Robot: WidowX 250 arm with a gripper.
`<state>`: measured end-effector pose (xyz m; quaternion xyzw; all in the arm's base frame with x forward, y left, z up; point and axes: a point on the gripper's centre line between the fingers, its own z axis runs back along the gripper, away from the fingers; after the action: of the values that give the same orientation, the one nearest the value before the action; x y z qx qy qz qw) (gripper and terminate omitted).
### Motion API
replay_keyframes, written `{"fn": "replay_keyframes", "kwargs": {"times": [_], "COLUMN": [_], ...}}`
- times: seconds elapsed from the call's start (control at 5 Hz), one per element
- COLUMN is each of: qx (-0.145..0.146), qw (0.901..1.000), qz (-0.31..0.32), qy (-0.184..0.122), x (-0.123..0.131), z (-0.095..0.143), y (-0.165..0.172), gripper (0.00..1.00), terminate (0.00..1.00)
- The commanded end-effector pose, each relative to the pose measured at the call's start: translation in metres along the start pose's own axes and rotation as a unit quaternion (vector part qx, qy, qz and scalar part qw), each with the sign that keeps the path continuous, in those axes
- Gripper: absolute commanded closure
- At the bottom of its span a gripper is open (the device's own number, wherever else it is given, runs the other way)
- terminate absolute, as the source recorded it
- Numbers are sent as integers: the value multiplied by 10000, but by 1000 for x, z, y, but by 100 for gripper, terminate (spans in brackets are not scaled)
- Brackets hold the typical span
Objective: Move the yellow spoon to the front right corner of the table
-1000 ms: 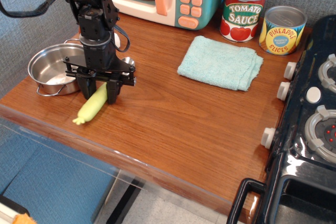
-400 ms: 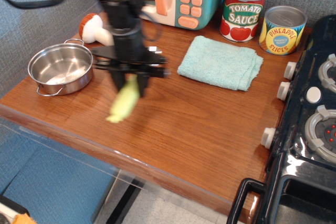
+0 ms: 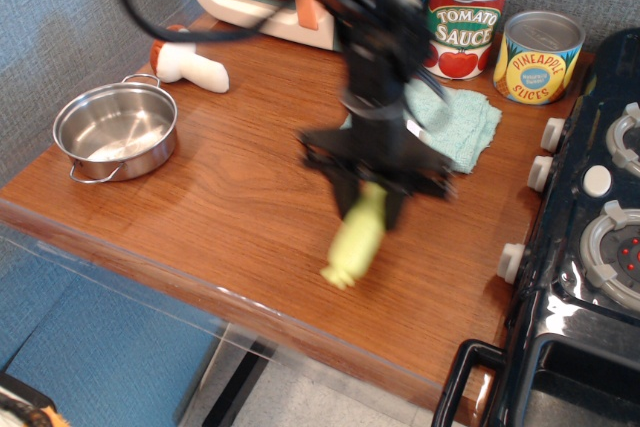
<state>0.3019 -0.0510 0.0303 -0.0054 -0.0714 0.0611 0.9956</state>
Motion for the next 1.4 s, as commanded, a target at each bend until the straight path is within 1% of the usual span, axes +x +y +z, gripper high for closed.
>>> {"fn": "replay_keyframes", "kwargs": {"times": [0.0,0.2,0.4,0.6,0.8,1.0,1.2], "qx": [252,293,193,69,-153,-196,-196], "qw": [9996,9995,9995,9991,9989,9990,9990], "qz": [-35,34,7,-213,-253,-191,-191], "qy": [-146,-119,-244,-349,-374,-341,-341], "x": [-20,-21,-18,-14,-9,-3,-3], "z": [-9,-14,-4,14,39,48,48], "y": [-27,-25,-26,-29,-31,-23,-23], "gripper": [100,100,0,0,0,0,0], "terminate": [0,0,0,0,0,0,0]}}
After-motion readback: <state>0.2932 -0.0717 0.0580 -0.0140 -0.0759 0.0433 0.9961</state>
